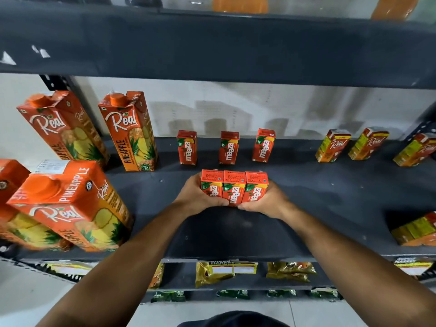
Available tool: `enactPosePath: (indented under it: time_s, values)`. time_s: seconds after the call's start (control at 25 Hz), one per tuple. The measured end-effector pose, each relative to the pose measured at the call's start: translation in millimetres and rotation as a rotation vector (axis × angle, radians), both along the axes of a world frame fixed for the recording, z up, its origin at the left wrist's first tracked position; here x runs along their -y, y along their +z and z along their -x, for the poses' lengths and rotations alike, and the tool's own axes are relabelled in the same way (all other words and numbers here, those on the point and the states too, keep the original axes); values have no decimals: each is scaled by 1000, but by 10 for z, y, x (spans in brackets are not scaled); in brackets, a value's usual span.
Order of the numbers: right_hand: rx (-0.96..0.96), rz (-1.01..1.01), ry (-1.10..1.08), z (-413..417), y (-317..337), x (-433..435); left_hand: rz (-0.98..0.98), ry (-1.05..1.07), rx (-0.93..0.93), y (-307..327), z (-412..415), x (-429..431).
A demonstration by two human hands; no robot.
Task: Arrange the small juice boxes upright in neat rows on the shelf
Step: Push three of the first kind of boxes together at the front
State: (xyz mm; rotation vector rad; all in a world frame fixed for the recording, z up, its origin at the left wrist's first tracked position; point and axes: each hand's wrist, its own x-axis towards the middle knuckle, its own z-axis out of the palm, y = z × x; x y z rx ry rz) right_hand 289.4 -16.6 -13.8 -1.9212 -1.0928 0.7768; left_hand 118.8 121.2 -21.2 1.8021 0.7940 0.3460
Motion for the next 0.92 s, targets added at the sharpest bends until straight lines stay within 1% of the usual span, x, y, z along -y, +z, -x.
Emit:
enactPosePath:
  time_s: [0.2,0.32,0.48,0.6,0.84,0.92]
  values:
    - [-1,0,-12,91,-84,152,18,46,-20,64,187,248]
    - [-10,-38,13,216,-112,372,22,-32,-43,77,408,489]
    - [8,-29,52,351,-138,586,-22,51,-82,56,576,726]
    - [47,-7,64,396,-136,624,-25,65,-107,8,603,784]
    - [2,-28,66,401,-106,623,-13,66,-115,8,588,771]
    - [13,-15,56,401,-90,620,-19,61,-123,40,582,757]
